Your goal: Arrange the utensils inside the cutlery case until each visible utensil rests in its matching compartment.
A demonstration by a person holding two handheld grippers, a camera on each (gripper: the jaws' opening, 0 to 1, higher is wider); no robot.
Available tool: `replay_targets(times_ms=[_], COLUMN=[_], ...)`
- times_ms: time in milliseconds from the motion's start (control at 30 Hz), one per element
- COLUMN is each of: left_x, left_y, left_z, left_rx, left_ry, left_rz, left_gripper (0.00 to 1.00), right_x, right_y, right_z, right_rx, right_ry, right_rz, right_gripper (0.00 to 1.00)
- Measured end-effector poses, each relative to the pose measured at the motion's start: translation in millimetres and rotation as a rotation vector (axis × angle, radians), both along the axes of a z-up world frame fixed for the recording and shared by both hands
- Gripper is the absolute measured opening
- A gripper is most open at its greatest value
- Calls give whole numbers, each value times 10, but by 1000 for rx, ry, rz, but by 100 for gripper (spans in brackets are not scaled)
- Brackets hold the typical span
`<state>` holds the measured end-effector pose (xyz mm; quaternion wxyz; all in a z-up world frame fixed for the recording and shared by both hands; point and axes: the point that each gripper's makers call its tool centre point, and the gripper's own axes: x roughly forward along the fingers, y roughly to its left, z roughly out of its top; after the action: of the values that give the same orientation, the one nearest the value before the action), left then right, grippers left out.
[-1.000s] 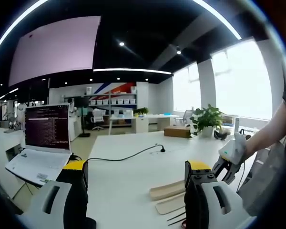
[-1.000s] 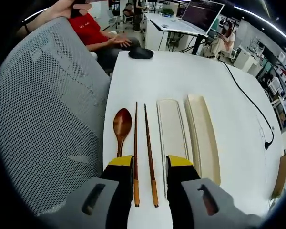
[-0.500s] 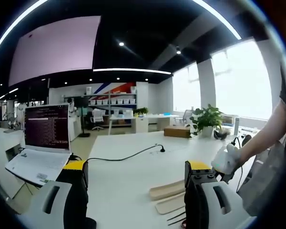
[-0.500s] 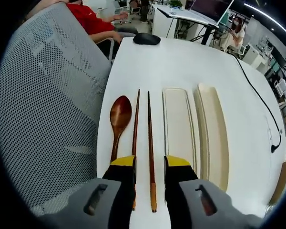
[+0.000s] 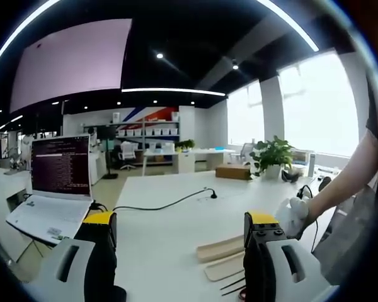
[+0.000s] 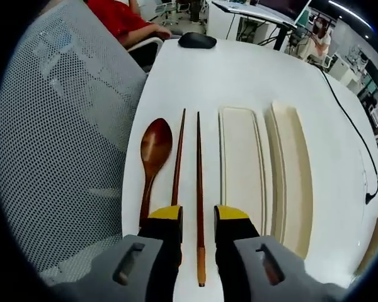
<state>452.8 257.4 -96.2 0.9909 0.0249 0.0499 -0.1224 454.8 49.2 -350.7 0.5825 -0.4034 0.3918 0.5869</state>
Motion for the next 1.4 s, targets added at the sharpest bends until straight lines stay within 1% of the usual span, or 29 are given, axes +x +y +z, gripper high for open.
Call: replay_targets(times_ms=[467,567,667,767,800,833,900,967,1033,1100,1133,1167,1233,1300,1400], left_x=[15,15,14,12,13,11,9,7,6,5,4,1,1,2,2], left_y=[-22,-23,-4,-6,-8,-8,-3,-3,-2,-5,-14,-23,-22,-32,-31], left_z=[-14,-17,-14,-7,-17,-16,-4,0,-14,-23,-20,-16,-21,-30,-27], left_rx=[-4,-3,6,-7,-8,-5,7,7,10,24,20,23,33,31,35], left_ry=[10,12,10,8,14,13,7,4,11,14,13,11,12,17,15], left_rz=[-9,-9,1,-1,-4,-4,0,0,-1,-3,-7,-9,-9,-15,-14], left_gripper=[85,85,85,84,83,81,81,81,81,81,81,81,80,80,80], right_x=[6,-26,1,4,5,0,7,5,12,13,18,22,22,23,25], right_y=[29,75,69,68,60,76,71,69,75,70,81,82,88,91,83], right_z=[-69,-65,-84,-99,-115,-109,-108,-109,-110,-113,-116,-116,-122,-123,-127], right_rx=[-14,11,-4,-21,-38,-32,-40,-45,-58,-71,-80,-97,-117,-139,-153], right_ry=[15,36,25,14,4,4,6,-1,10,7,10,19,16,10,8], right_rz=[9,9,9,25,41,47,31,57,32,67,72,55,61,36,44], right_gripper=[15,15,14,14,13,13,13,13,14,14,14,14,14,13,13])
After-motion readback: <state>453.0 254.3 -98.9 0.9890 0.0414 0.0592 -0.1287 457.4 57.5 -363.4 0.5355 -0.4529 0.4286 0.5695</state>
